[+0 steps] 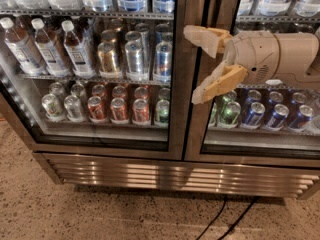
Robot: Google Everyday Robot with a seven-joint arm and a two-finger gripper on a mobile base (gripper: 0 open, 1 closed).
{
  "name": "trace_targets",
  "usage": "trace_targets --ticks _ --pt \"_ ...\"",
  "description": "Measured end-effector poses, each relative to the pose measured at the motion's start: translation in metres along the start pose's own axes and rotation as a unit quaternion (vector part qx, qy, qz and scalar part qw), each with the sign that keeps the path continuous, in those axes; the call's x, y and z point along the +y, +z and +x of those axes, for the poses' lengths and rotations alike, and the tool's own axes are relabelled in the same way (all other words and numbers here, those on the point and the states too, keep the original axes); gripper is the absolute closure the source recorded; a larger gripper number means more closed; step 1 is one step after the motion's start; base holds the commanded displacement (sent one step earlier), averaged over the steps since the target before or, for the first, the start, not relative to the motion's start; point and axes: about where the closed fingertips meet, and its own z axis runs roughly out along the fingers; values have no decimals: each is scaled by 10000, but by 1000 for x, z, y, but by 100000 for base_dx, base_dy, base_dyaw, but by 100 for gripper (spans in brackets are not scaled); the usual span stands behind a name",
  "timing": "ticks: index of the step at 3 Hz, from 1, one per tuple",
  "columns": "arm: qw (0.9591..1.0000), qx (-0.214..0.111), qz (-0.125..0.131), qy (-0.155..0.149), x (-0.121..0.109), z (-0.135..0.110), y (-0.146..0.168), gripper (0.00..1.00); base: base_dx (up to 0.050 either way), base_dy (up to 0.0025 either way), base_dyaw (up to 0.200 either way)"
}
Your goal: Open left fridge door
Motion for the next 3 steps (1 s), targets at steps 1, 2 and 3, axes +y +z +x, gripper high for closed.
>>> trace_targets --ticks 1,2,3 --pt "10000 0 0 0 0 0 0 0 4954 -2 42" --pt "10000 0 -1 0 0 0 0 0 0 0 -19996" --pt "9999 -80 -74 -12 16 -10 14 0 0 0 0"
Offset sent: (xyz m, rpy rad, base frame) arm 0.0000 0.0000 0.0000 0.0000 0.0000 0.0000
